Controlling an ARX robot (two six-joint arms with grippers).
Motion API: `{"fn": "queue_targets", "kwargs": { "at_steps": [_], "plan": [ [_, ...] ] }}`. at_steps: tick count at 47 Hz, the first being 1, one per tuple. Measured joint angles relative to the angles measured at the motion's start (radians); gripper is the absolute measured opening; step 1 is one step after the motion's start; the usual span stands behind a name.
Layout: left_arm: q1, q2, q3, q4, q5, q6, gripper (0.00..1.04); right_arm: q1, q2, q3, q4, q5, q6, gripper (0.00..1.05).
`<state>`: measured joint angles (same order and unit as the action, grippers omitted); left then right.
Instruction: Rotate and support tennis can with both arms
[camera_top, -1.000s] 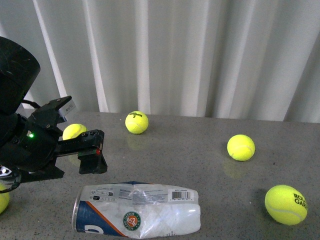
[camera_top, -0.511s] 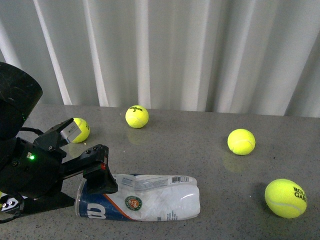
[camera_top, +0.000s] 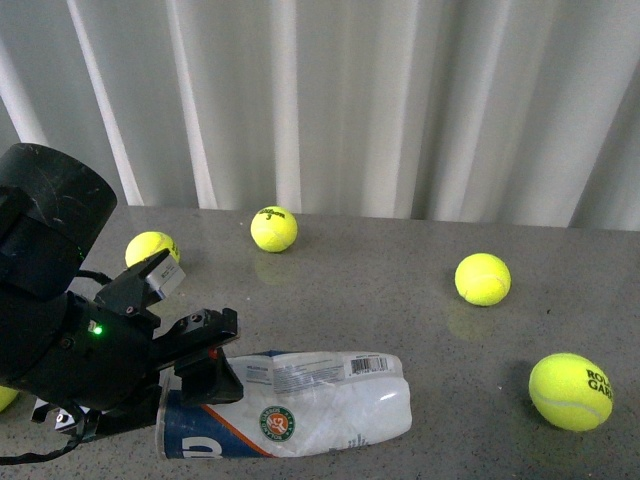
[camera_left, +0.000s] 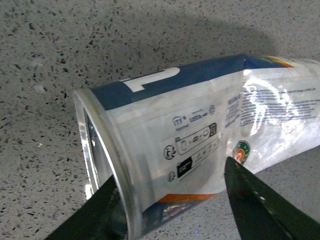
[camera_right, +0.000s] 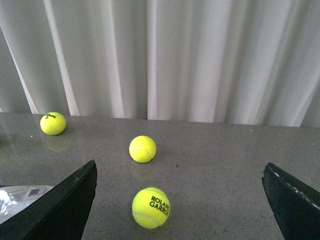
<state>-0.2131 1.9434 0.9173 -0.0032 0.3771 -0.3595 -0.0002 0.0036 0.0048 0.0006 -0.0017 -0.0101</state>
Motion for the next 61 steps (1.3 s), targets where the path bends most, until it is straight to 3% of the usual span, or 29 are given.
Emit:
{"fn": "queue_targets", "kwargs": {
  "at_steps": [6,19,34,42,61],
  "plan": [
    [0.002,-0.004,0.000,-0.013,-0.010,0.016,0.34,0.000,0.000,0.000,0.000,0.000,0.000,0.98],
    [-0.031,-0.098,0.029,-0.087,-0.035,0.101,0.05,0.000,0.000,0.000,0.000,0.000,0.000,0.98],
    [-0.101,-0.216,0.172,-0.305,-0.130,0.295,0.04,0.000,0.000,0.000,0.000,0.000,0.000,0.98],
    [-0.146,-0.241,0.396,-0.531,-0.273,0.567,0.04,0.000,0.000,0.000,0.000,0.000,0.000,0.98],
    [-0.299,-0.210,0.612,-0.882,-0.422,1.048,0.04,0.000,0.000,0.000,0.000,0.000,0.000,0.98]
  ]
}}
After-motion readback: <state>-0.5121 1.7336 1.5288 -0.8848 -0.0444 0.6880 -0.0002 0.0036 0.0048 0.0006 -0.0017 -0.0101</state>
